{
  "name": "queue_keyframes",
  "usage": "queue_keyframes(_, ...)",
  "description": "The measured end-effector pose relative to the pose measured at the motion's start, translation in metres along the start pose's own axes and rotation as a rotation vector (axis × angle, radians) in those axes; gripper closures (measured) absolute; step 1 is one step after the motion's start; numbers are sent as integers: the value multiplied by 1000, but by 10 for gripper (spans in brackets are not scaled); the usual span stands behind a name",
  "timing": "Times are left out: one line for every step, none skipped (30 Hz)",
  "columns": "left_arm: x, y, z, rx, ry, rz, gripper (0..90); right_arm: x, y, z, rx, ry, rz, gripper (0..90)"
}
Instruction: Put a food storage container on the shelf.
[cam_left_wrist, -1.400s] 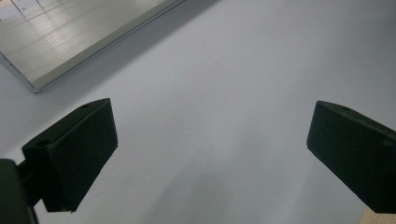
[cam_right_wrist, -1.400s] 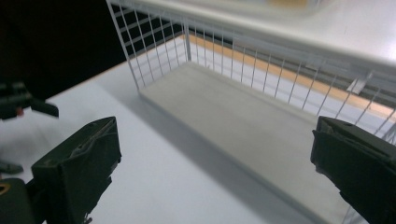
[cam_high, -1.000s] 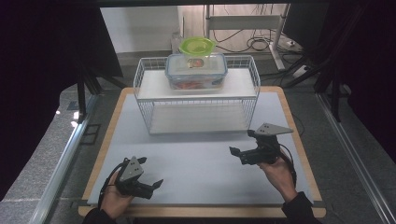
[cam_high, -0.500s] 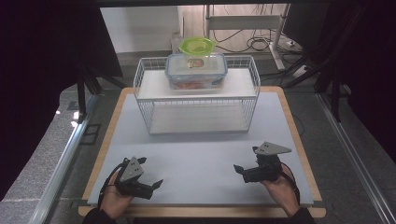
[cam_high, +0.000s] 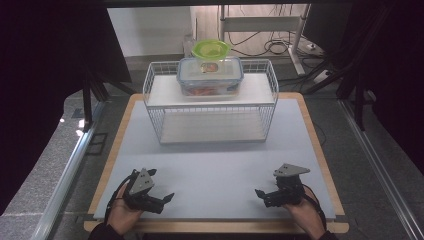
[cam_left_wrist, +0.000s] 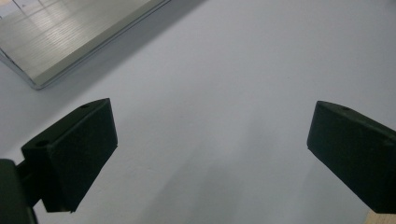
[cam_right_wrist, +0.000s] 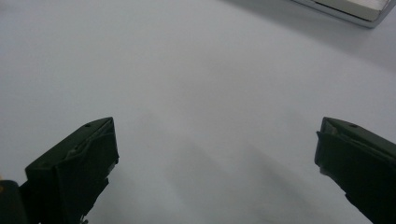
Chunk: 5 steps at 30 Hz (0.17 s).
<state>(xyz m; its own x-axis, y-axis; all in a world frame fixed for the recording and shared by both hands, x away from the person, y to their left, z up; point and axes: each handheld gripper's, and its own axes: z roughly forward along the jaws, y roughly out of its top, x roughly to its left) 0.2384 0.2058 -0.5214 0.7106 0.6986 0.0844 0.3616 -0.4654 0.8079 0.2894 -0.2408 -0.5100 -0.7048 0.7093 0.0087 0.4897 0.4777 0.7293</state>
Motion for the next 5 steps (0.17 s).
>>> queue_keyframes(0, 0, 0, 0, 1, -1, 16, 0, 0, 1, 2, 2, 1, 0)
queue_keyframes(0, 0, 0, 0, 1, -1, 16, 0, 0, 1, 11, -1, -3, 0)
queue_keyframes(0, 0, 0, -1, 2, 0, 16, 0, -1, 2, 13, -1, -4, 0)
queue_keyframes(0, 0, 1, 0, 2, -1, 16, 0, -1, 2, 21, 0, -5, 0)
queue_keyframes(0, 0, 1, 0, 2, -1, 16, 0, -1, 3, 20, 0, -3, 0)
